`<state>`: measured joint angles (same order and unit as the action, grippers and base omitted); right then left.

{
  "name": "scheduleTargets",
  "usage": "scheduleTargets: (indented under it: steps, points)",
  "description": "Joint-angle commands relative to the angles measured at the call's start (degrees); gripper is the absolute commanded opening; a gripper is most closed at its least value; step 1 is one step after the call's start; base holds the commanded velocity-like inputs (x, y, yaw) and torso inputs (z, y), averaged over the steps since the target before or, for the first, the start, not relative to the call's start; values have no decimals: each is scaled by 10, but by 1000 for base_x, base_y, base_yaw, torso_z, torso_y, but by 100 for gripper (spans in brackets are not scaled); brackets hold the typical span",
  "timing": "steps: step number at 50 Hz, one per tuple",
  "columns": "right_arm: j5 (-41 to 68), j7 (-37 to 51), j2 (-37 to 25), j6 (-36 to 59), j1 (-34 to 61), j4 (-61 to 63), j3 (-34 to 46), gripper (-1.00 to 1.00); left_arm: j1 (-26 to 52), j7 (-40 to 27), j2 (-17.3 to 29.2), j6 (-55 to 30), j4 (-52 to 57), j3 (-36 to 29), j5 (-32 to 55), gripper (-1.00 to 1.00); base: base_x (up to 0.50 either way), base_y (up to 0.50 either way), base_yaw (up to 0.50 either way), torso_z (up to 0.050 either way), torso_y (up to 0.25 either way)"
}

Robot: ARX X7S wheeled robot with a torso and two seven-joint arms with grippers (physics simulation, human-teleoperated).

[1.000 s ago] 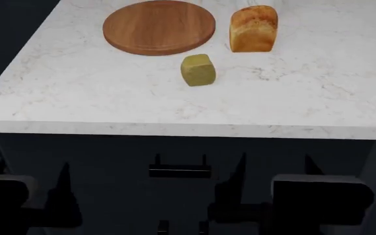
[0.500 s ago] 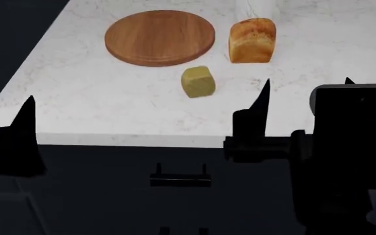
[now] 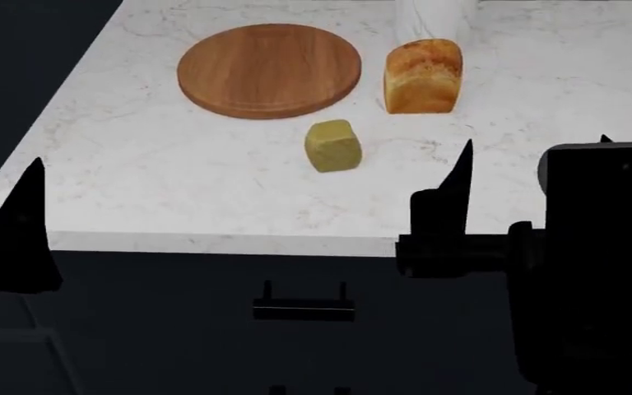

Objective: Place the bread and cheese on the cutting board.

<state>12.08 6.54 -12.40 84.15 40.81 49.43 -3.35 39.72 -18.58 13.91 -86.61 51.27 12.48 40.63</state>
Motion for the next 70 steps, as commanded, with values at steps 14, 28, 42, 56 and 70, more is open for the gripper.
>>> scheduleTargets:
  steps: [14,28,42,56,70]
  points:
    - [2,-39,-27,-29,-20,2,-47,100,4,-261,75,-10,-66,47,368,100,364,0,0,0,0]
    - [14,-44,-31,-18,-10,9,-44,100,24,-320,98,8,-82,39,435,100,495,0,0,0,0]
    - [24,-45,-30,-1,-6,13,-40,100,23,-329,113,27,-91,23,445,100,500,-54,0,0,1]
    - [33,-47,-27,-4,-7,15,-47,100,16,-329,125,44,-94,15,452,100,500,-52,0,0,1]
    - [39,-46,-29,5,-9,26,-58,100,7,-324,134,56,-88,0,459,100,486,0,0,0,1]
